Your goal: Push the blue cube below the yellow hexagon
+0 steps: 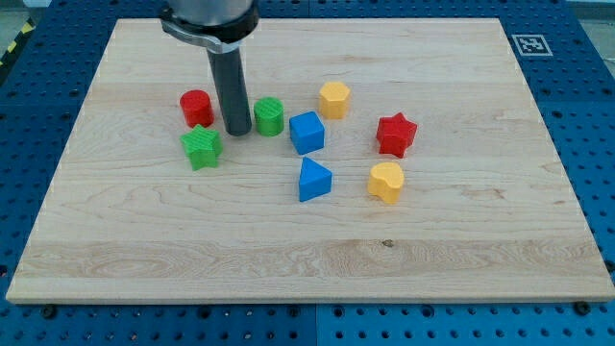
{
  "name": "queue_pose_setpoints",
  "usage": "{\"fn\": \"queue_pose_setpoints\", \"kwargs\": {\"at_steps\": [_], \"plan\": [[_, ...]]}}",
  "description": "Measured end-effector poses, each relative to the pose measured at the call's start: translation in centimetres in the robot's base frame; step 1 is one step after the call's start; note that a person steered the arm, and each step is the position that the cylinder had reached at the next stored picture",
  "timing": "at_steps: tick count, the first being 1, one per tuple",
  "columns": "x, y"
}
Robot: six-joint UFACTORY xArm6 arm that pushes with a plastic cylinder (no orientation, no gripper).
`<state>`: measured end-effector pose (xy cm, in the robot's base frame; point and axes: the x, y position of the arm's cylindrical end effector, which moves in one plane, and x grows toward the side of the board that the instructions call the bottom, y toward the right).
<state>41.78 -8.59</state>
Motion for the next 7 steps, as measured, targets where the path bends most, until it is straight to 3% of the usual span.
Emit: {"fn": "queue_pose_setpoints", "kwargs": {"at_steps": [3, 5, 7], "plan": [[0.6, 4.9], [0.6, 4.8], [-1.0, 1.1]]}}
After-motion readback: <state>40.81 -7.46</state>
